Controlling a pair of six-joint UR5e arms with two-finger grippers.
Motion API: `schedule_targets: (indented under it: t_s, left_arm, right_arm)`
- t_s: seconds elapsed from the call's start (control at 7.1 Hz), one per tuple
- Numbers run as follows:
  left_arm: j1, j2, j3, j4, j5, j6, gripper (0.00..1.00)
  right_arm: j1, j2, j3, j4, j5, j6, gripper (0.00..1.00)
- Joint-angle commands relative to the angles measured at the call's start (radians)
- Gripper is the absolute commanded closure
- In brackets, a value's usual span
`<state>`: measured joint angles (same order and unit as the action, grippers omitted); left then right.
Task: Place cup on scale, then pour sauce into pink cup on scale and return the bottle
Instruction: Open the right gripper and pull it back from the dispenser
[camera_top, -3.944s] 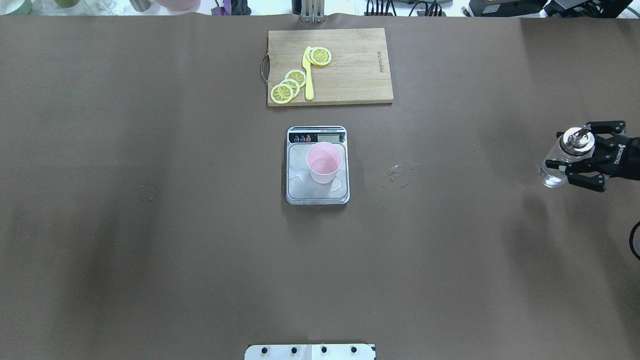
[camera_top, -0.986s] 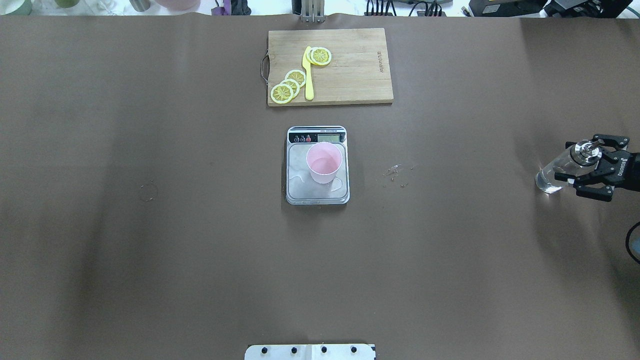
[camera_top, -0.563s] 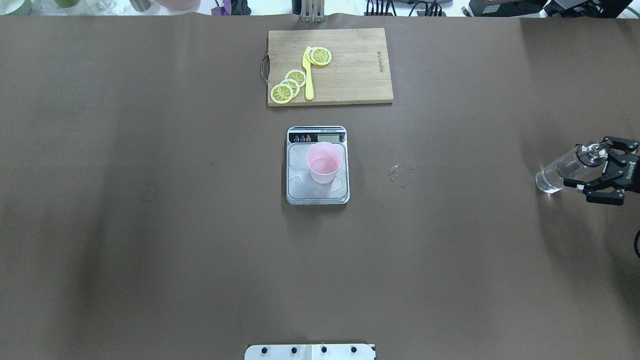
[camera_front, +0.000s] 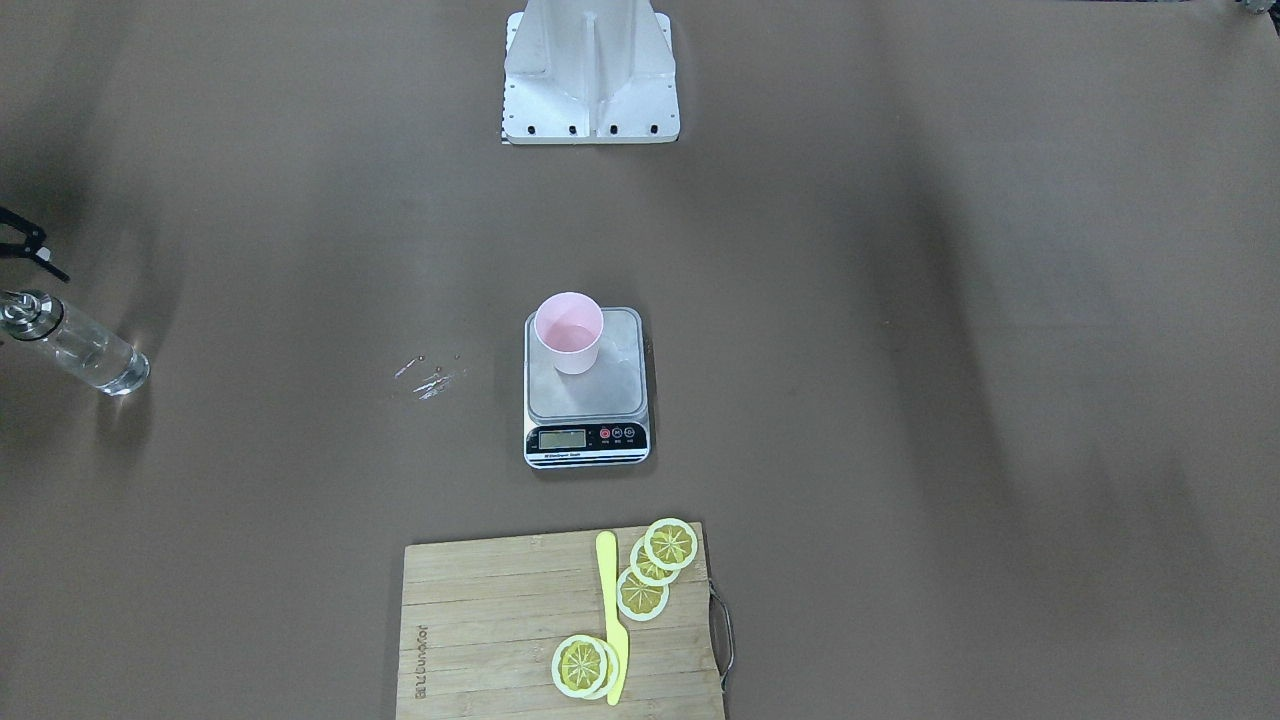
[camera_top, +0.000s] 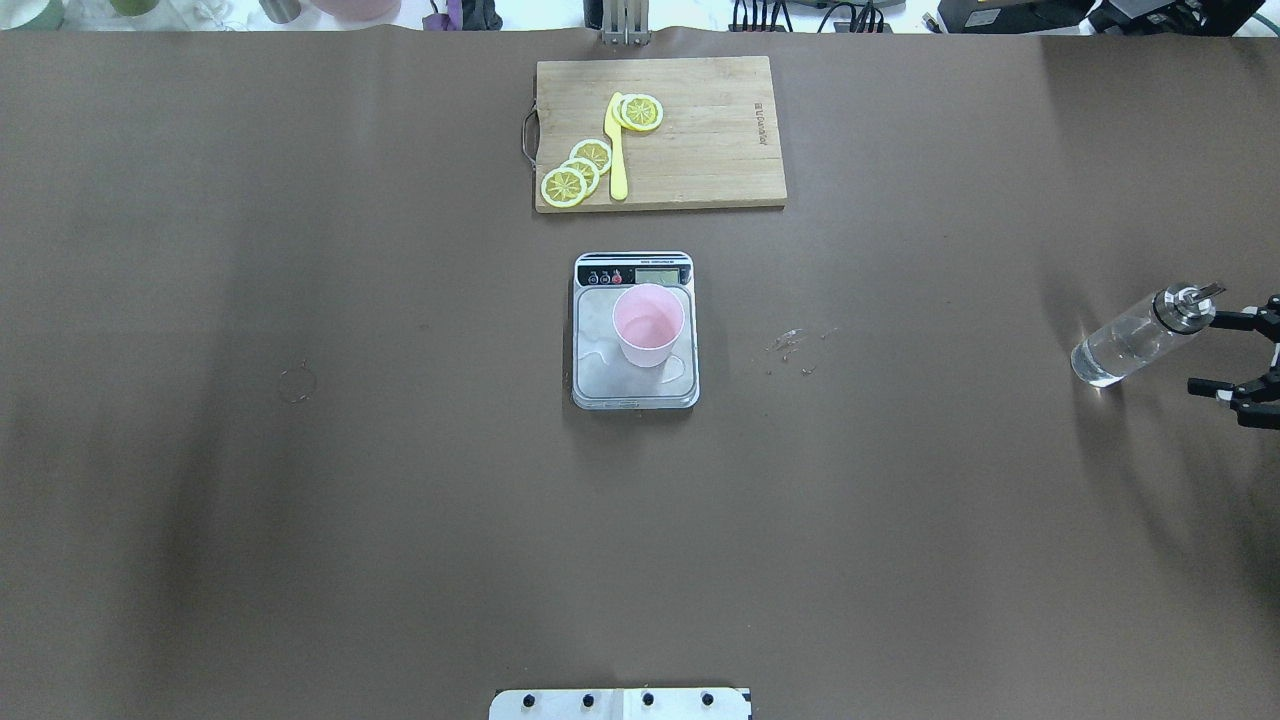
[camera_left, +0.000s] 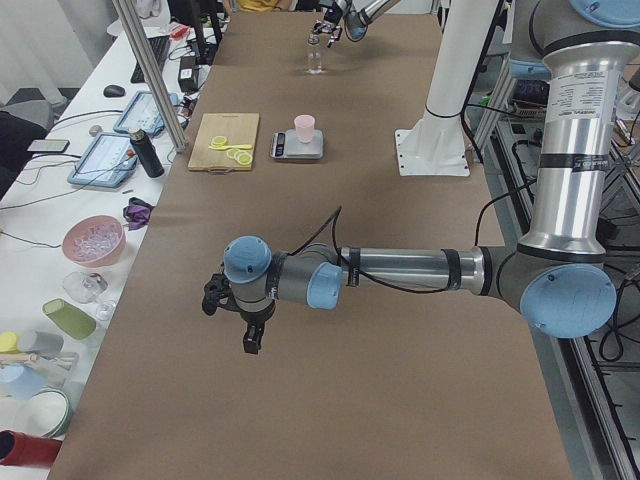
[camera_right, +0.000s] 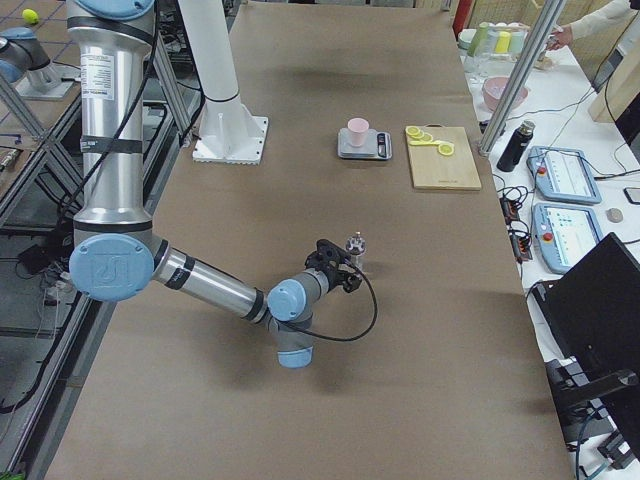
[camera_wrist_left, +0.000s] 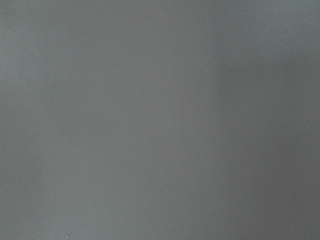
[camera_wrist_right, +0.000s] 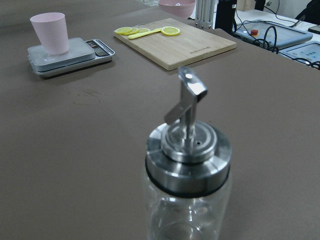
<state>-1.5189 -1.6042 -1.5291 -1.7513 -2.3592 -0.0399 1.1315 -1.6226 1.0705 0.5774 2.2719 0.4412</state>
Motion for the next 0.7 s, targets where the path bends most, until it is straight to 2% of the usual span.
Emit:
schedule_targets:
  t_s: [0.0,0.28,0.56]
  left_arm:
    - [0.0,0.0,0.0,-0.023,0.0,0.0,0.01]
    - [-0.001,0.001,0.004,-0.023,0.0,0.0,0.01]
    - [-0.001,0.001,0.01,-0.025,0.0,0.0,0.01]
  right_arm:
    - [0.13,-0.019,0.003,-0.058,0.149,0.089,0.0]
    - [0.326,-0.01,0.011,-0.317,0.294,0.076,0.0]
    - [0.372,-0.013,0.016,-0.507,0.278,0.068,0.0]
